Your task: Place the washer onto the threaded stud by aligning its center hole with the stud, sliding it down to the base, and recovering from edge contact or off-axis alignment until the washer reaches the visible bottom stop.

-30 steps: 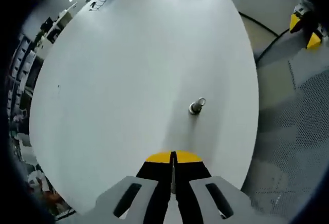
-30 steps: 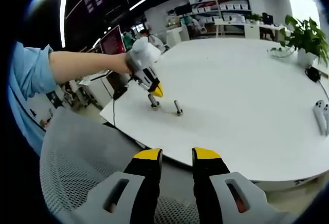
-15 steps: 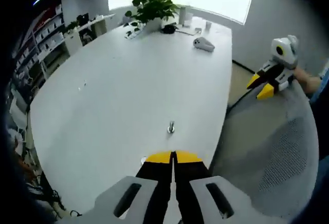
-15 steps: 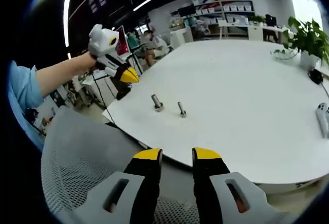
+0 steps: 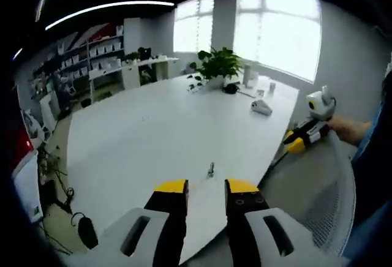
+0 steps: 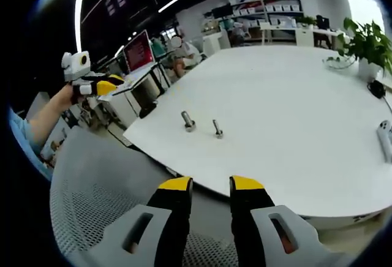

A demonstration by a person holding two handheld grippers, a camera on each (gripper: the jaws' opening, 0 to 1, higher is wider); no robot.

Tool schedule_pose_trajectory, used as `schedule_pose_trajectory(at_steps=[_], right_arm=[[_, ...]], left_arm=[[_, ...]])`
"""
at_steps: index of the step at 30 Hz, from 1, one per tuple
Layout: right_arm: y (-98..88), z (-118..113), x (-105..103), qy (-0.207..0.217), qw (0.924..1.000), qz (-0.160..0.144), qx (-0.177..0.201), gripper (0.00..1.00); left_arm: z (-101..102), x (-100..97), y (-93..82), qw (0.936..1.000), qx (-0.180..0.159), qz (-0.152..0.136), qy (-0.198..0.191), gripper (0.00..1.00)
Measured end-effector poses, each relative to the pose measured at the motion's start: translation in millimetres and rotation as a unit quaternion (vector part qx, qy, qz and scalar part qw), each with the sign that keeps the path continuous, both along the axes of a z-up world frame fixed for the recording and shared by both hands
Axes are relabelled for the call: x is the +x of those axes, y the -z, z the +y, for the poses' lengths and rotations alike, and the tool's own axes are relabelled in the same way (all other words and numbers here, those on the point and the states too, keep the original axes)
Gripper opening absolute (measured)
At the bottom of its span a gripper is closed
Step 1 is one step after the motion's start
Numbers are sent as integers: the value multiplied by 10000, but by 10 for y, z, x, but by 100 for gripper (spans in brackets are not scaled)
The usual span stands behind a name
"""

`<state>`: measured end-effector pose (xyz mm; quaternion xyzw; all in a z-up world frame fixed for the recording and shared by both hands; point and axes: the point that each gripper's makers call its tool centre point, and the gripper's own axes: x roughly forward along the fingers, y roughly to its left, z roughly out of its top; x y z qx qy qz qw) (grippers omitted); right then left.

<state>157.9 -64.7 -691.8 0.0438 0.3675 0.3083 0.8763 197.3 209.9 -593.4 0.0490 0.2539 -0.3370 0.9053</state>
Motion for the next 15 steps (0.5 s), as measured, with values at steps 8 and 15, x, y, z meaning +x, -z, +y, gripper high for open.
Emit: schedule_pose_trajectory(at_steps=[8, 15], right_arm=[[-8, -3, -1, 34, 10000, -22, 52, 27], [6, -10, -6, 12, 10000, 11, 10, 27]], left_arm=[[372, -139, 7, 9875, -914, -416, -1212, 24], [394, -70, -119, 9622, -1845, -774, -1847, 41]])
